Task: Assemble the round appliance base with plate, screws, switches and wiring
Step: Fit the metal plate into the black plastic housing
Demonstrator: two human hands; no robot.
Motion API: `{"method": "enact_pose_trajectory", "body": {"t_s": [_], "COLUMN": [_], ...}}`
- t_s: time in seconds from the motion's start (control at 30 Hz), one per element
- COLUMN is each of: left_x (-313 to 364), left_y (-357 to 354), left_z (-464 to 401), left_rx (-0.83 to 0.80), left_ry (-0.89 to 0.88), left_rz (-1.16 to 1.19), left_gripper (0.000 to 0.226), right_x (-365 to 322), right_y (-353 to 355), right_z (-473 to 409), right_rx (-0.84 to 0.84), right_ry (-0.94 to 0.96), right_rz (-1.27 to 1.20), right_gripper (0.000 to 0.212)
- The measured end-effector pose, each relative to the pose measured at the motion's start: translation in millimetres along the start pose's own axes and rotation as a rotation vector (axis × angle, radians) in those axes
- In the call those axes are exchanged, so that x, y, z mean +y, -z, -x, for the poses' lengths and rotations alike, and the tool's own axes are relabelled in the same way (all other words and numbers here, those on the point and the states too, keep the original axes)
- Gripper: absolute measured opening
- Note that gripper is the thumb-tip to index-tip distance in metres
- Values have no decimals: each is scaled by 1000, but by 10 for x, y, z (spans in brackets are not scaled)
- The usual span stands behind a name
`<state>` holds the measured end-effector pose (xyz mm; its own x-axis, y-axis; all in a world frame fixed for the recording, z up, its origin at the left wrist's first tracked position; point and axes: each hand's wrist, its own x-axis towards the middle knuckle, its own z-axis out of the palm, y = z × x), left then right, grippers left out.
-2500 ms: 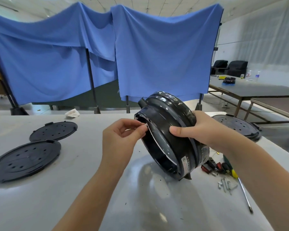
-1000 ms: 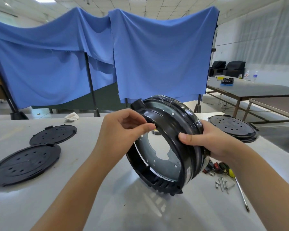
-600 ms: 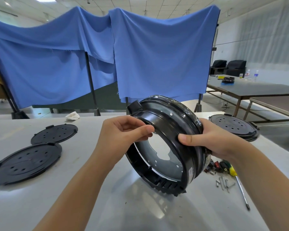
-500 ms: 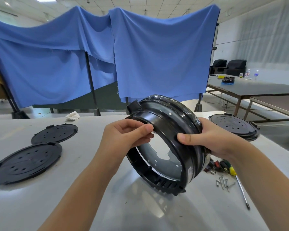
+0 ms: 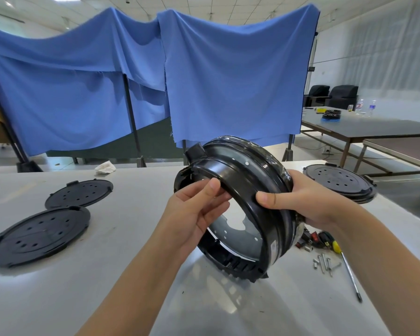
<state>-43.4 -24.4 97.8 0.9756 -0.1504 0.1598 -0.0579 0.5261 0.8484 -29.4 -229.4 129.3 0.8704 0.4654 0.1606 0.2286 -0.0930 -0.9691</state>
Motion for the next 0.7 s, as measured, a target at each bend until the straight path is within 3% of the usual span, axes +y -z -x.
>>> {"method": "enact_pose_trajectory", "body": {"t_s": [0.5, 0.7], "left_x": [-16, 82], "left_y": [-38, -98], "left_z": [-4, 45], "left_rx": [43, 182], "left_ry": [-29, -198], "left_rz": [-9, -279], "left_gripper": [22, 21], "right_x": [-5, 29], "right_y": [4, 27], "right_z": [-23, -28], "right_rx": [3, 37], "right_ry": [0, -5], "right_rz": [-3, -26], "right_gripper": [22, 20]}}
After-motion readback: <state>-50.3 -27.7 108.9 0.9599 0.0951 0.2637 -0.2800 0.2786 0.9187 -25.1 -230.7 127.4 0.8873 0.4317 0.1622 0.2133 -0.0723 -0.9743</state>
